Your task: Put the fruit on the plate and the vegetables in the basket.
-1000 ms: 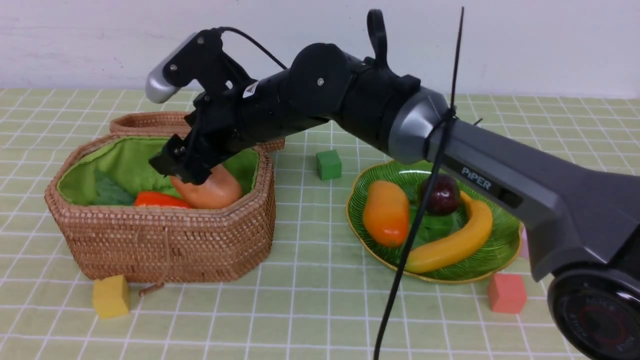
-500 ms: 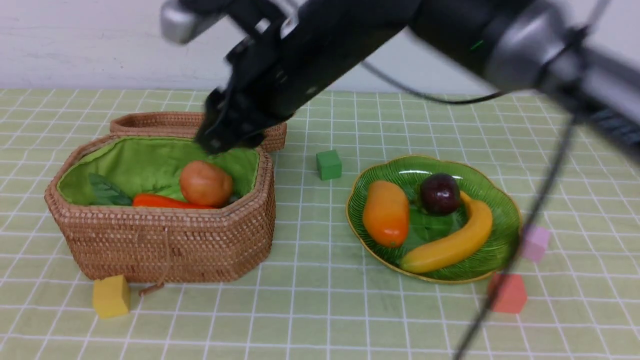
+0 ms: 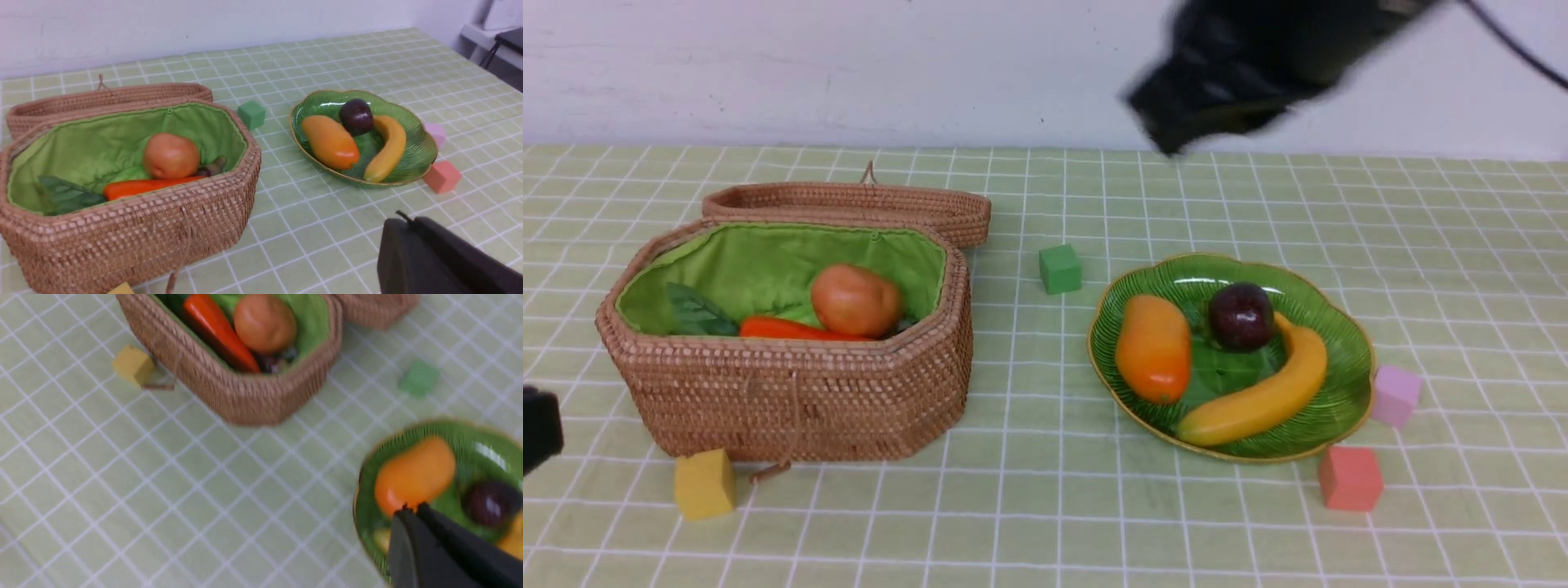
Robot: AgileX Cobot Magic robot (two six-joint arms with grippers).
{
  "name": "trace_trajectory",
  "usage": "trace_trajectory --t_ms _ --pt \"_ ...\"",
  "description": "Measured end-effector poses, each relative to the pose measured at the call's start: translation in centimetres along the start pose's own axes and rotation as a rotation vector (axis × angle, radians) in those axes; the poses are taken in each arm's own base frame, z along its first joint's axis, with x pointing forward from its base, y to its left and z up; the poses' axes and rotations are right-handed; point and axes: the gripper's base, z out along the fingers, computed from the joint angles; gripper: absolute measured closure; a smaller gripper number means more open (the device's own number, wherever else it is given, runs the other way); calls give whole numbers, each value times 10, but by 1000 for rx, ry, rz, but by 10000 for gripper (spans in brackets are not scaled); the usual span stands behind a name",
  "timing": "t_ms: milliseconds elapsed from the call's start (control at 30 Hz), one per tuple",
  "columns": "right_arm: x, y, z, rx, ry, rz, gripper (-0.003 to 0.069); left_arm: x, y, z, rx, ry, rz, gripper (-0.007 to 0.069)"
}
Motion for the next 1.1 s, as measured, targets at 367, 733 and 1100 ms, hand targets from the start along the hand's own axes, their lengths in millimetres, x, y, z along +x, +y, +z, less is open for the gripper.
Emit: trace_trajectory --t_ms 367,733,1100 --pt "153 -3 -61 48 64 269 668 52 0 -24 -14 -252 -12 637" --pt "224 -9 -55 82 -31 362 660 93 16 8 -66 -217 -81 637" --pt "231 -9 -48 96 9 362 652 126 21 24 -67 -83 -104 637"
